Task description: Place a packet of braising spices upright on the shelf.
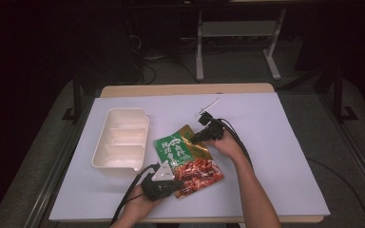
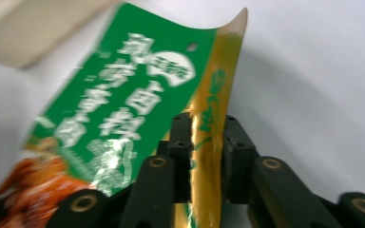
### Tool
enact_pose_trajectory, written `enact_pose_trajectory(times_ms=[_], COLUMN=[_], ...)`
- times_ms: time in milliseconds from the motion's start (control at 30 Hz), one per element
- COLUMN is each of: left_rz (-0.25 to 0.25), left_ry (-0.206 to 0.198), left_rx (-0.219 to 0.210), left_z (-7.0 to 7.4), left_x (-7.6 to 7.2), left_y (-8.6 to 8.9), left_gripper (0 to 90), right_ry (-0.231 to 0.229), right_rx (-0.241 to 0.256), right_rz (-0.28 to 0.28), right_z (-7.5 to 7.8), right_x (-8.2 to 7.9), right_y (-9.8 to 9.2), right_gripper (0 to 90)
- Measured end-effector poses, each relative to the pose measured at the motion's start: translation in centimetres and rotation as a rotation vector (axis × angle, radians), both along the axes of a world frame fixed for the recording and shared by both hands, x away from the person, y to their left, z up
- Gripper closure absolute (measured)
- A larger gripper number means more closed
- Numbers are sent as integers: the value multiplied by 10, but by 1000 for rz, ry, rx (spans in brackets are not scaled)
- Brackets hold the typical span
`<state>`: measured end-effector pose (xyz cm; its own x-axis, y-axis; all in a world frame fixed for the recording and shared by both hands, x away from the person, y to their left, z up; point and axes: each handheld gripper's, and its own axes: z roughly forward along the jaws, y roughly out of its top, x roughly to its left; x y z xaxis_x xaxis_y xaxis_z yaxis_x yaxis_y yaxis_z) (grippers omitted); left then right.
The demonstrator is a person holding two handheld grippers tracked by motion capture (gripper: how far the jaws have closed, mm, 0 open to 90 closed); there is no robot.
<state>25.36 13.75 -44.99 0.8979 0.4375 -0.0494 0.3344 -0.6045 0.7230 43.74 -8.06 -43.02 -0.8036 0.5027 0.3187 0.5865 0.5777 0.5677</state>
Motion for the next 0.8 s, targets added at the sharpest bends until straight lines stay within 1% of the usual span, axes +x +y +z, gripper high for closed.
enact_pose_trajectory(times_ms=[33, 67, 100, 167, 300, 333, 367, 400, 433, 500, 533, 567, 633, 667, 700, 733, 767, 800], left_rz=[0, 1, 1, 3, 5, 5, 5, 4, 4, 6, 9, 7, 9, 9, 9, 18, 17, 21], left_ry=[0, -1, -1, -1, -2, -1, -1, -2, -2, -5, -7, -13, -20, -32, -32, -29, -27, -26], left_rx=[0, 0, 0, -1, -4, -5, -5, -5, -5, -8, -12, -8, -14, -9, -9, -11, -12, -17], left_z=[0, 0, 0, 0, 0, 0, 0, 0, 0, -1, -1, -1, -2, -2, -2, -2, -1, -1], left_x=[0, 0, 0, 0, -1, -1, -1, -1, -1, -1, -2, -2, -3, -4, -4, -4, -4, -3], left_y=[0, 0, 0, 0, 0, 0, 0, 0, 0, 0, 0, 0, 0, 0, 0, 0, 1, 1], left_gripper=[900, 900, 900, 900, 900, 900, 900, 900, 900, 900, 900, 900, 900, 896, 892, 892, 881, 877], right_ry=[9, 17, 17, 32, 41, 51, 51, 50, 57, 41, 22, 18, 17, 18, 18, 11, 22, 19], right_rx=[15, 18, 18, -5, -14, -5, -5, -21, -29, -37, -53, -59, -56, -43, -43, -31, -20, -25], right_rz=[22, 52, 52, 64, 68, 76, 76, 68, 73, 69, 73, 70, 70, 63, 63, 66, 64, 61], right_z=[2, 4, 4, -2, -7, -8, -8, -10, -11, -11, -10, -9, -8, -4, -4, -3, 0, 1], right_x=[0, -2, -2, -2, -2, -2, -2, -2, -3, -3, -3, -4, -4, -5, -5, -5, -5, -6], right_y=[-1, 0, 0, 5, 11, 12, 12, 13, 14, 14, 14, 14, 14, 12, 12, 11, 8, 7], right_gripper=[784, 798, 798, 778, 765, 784, 784, 805, 816, 873, 883, 886, 889, 893, 893, 893, 894, 894])
